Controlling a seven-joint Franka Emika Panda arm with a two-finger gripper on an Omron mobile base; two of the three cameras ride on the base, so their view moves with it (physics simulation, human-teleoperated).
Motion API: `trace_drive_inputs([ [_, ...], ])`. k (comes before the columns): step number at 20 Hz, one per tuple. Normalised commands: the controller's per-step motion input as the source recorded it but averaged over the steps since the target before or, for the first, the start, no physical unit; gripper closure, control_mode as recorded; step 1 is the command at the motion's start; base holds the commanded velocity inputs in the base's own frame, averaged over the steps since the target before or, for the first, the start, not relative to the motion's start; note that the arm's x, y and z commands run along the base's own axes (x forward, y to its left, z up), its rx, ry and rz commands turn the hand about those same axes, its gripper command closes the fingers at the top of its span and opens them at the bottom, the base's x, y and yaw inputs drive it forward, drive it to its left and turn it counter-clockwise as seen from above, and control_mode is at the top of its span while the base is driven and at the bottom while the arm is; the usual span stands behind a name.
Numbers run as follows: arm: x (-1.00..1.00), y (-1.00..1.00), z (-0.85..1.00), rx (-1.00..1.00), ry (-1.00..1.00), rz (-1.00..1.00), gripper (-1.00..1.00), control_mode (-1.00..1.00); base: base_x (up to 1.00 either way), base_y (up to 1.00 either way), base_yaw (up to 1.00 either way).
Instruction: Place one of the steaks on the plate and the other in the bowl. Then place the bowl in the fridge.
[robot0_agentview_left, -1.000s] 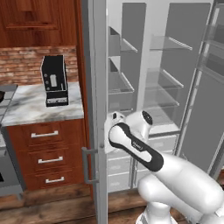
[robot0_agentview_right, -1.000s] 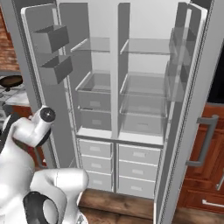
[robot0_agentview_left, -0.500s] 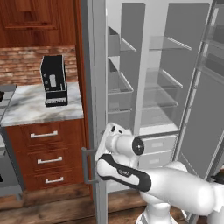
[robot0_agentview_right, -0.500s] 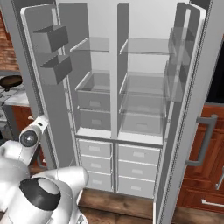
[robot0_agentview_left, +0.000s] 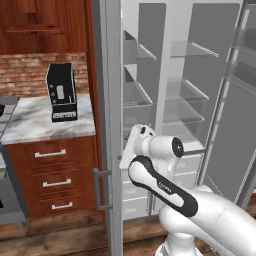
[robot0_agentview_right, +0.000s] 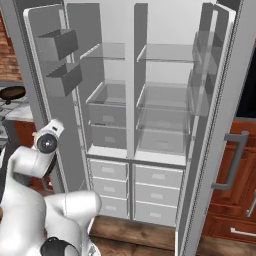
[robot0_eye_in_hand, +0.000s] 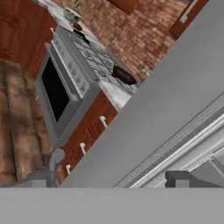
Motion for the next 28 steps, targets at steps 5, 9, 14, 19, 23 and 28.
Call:
trace_drive_inputs([
  [5,0.26,-1.00,0.23,-0.28,-0.06,0.39,-1.00,-1.00,0.00,0.00,0.00],
  [9,0.03,-0.88,0.00,-0.49,-0.27,0.51,-1.00,-1.00,0.00,0.00,0.00],
  [14,-0.04,-0.47,0.00,-0.71,-0.34,0.60,-1.00,-1.00,0.00,0.00,0.00],
  [19,-0.27,-0.38,0.01,-0.78,-0.52,0.62,-1.00,-1.00,0.00,0.00,0.00],
  [23,-0.19,-0.23,-0.10,-0.63,-0.56,0.74,-1.00,-1.00,0.00,0.00,0.00],
  [28,0.14,0.11,-0.03,-0.49,-0.01,0.29,-1.00,-1.00,0.00,0.00,0.00],
])
